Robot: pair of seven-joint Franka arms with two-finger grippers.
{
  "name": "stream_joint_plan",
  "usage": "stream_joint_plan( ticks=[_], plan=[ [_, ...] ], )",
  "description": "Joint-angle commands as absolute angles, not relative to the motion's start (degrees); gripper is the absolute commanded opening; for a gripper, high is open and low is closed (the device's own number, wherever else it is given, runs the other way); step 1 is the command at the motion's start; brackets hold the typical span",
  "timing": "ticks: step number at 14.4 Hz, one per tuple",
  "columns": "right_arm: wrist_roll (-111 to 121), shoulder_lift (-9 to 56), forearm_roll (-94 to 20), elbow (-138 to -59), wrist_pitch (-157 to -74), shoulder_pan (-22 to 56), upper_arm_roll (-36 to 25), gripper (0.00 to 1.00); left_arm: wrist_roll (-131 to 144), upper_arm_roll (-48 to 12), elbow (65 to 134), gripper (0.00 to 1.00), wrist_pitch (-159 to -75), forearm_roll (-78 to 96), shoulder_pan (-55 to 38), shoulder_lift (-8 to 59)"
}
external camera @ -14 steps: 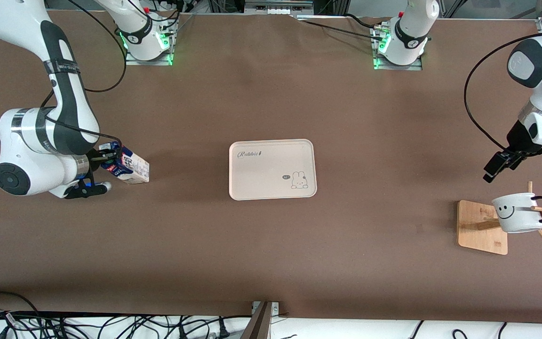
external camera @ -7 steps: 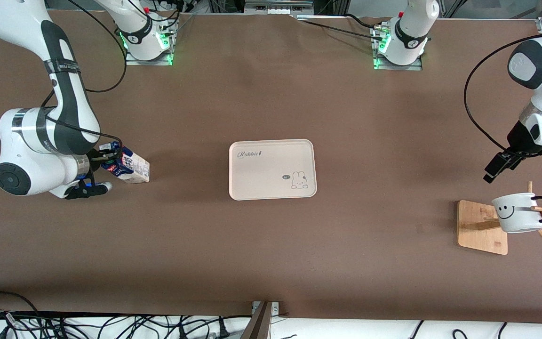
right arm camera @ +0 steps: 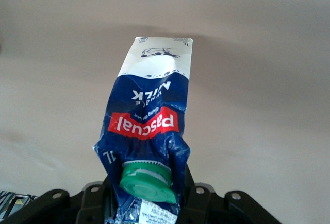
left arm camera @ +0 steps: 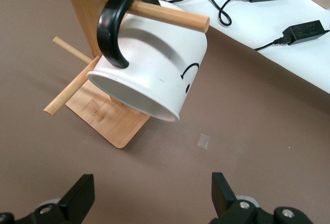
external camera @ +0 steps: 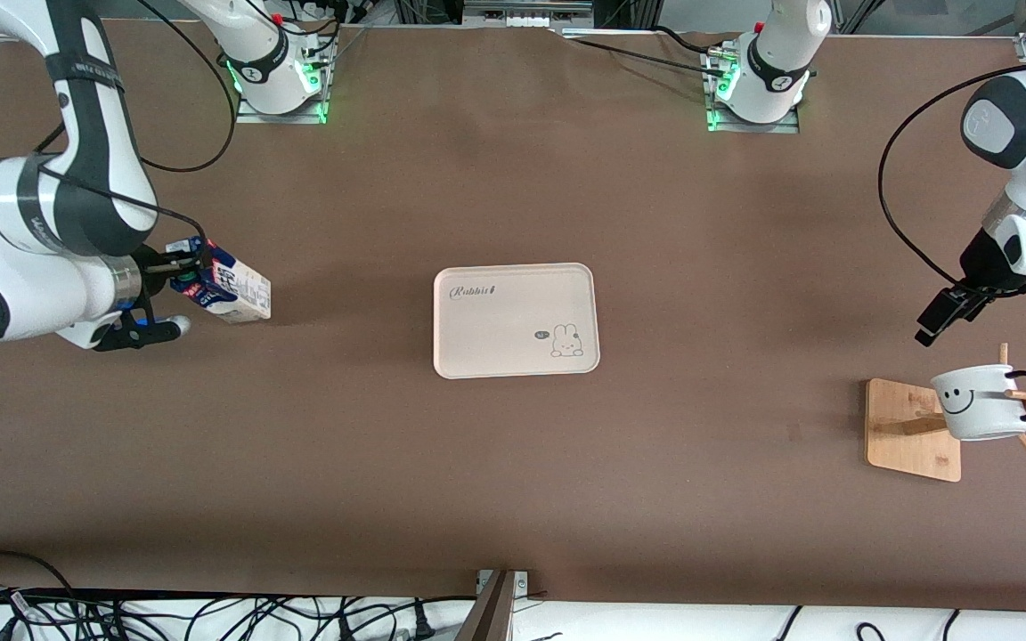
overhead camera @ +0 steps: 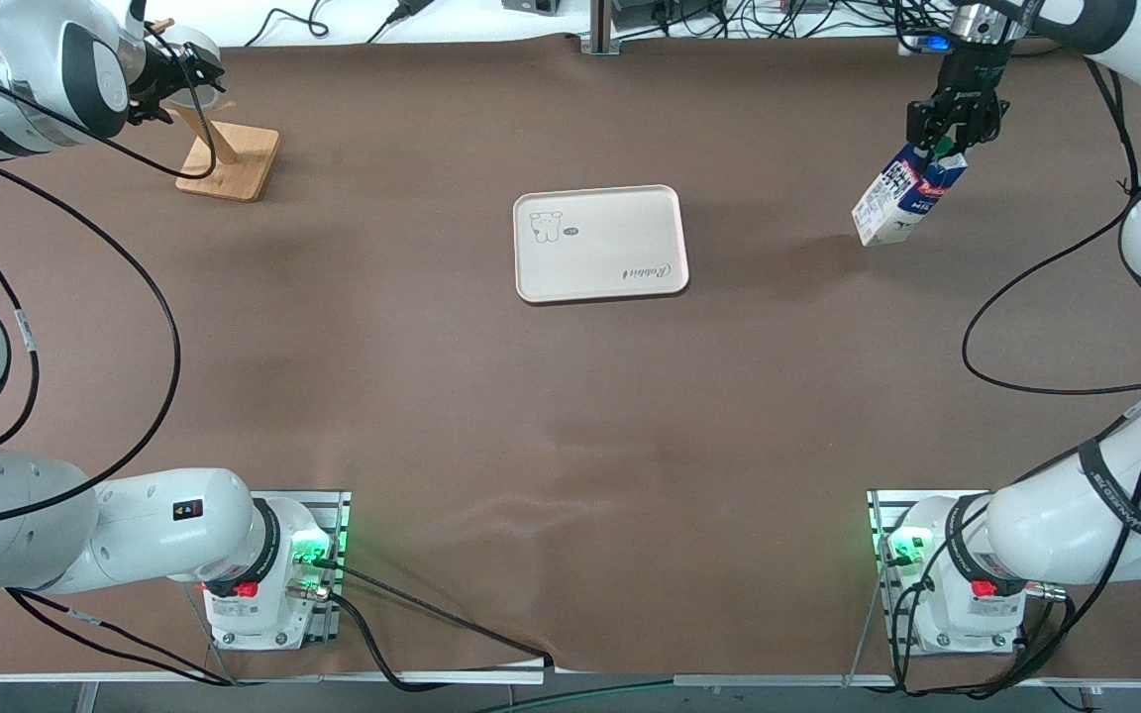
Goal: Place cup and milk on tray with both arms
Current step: 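Lift the milk carton with the right gripper and carry it over the tray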
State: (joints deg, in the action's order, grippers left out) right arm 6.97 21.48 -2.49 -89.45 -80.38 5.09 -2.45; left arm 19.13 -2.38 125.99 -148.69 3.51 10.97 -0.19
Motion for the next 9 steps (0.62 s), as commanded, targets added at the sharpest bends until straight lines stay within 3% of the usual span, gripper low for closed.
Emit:
stream_joint_plan(
  ticks=[1,4,7,9],
  plan=[
    [7.3,17.8,-3.6,-90.1,-77.3,5.4,-1.3,0.47,19.1,-2.7,126.2,1.0,-149.6,4.6,11.3,-0.2],
    [5.1,14.7,-4.0,-89.9,-76.5,5.5,3.4,0.46,19.1,-2.7,126.2,1.0,-149.6,4.6,11.3,-0.2],
    [-5.2,15.3,-4.0,-87.7,-77.1,6.8,9.1,0.44,19.1,-2.7,126.2,1.0,-149.6,4.7,11.3,-0.2],
    [-7.5,16.2,-4.4,-87.7,-80.6,9.1,9.5,0.44,19.1,-2.7,126.2,1.0,-149.6,4.7,11.4,-0.1]
  ],
)
